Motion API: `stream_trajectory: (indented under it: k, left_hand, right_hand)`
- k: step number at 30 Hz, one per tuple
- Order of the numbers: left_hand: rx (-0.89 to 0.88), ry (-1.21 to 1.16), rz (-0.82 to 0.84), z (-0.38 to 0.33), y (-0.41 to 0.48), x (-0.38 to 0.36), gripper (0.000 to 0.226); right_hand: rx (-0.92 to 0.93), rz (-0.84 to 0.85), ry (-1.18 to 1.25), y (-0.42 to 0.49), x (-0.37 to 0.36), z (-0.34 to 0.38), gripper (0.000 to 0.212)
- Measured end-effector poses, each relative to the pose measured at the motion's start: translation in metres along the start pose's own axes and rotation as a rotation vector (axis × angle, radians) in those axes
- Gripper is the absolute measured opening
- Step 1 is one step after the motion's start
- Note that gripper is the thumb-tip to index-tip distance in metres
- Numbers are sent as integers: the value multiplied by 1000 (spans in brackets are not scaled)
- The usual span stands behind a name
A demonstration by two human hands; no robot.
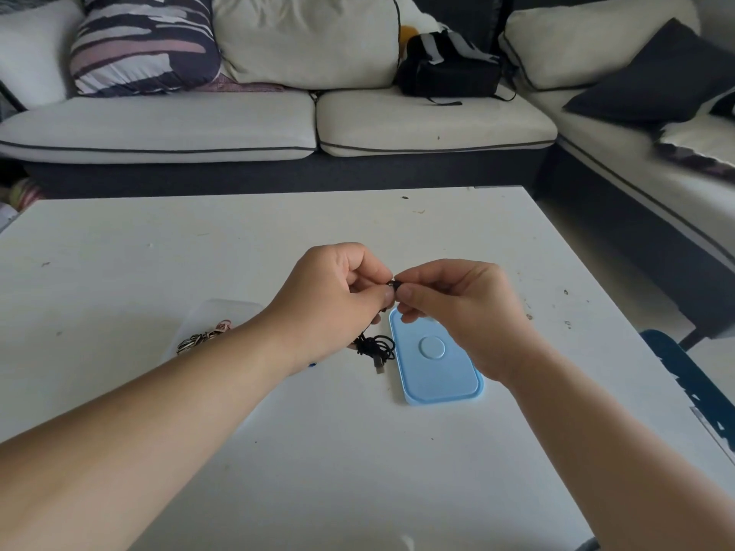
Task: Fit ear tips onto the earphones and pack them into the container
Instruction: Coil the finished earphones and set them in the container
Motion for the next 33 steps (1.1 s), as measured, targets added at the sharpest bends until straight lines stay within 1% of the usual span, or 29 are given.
stream_trajectory:
  k: [3, 7, 12, 16, 19, 22, 24, 26, 28, 31, 33]
  left_hand:
    - [-23, -2, -7, -3, 0, 0, 7]
    - [-56, -4, -51, -7, -2, 3, 9]
    - [-47, -23, -61, -5, -1, 5, 10]
    - [-48, -51, -39, -4, -1, 3, 18]
    - [-40, -34, -31, -1, 0, 0, 15]
    - [-16, -44, -13, 2, 0, -2, 11]
    - [11, -70, 2, 4, 0, -3, 11]
    - [46, -115, 25, 8, 0, -5, 10]
    - [71, -156, 51, 12, 0, -7, 8]
    - [82, -176, 60, 15, 0, -6, 9]
    - [73, -198, 46, 17, 0, -3, 11]
  right_hand:
    - [-9, 7, 53, 0, -2, -2, 13]
    - [-20, 47, 231, 1, -5, -3, 13]
    - [-76, 76, 337, 2, -6, -12, 19]
    - [-126, 94, 340, 3, -9, -17, 14]
    - [-118, 110, 332, 3, -11, -16, 12]
    - [-101, 118, 256, 2, -9, -13, 10]
    - [-61, 104, 100, 1, -5, -6, 5]
    - [-17, 75, -110, -1, -2, 3, 8]
    - [7, 43, -251, -3, -3, 9, 13]
    - [2, 28, -288, -4, -5, 9, 15]
    - [9, 48, -204, -3, -6, 7, 11]
Point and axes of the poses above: each hand's wrist, its own y-axis towards the middle knuckle, its own x-axis out of the back of the hand, z = x × y, the point moved 9 cm from there along y, towards the middle knuckle, and after that the axes turned 13 degrees about z, right-handed, at the moved point
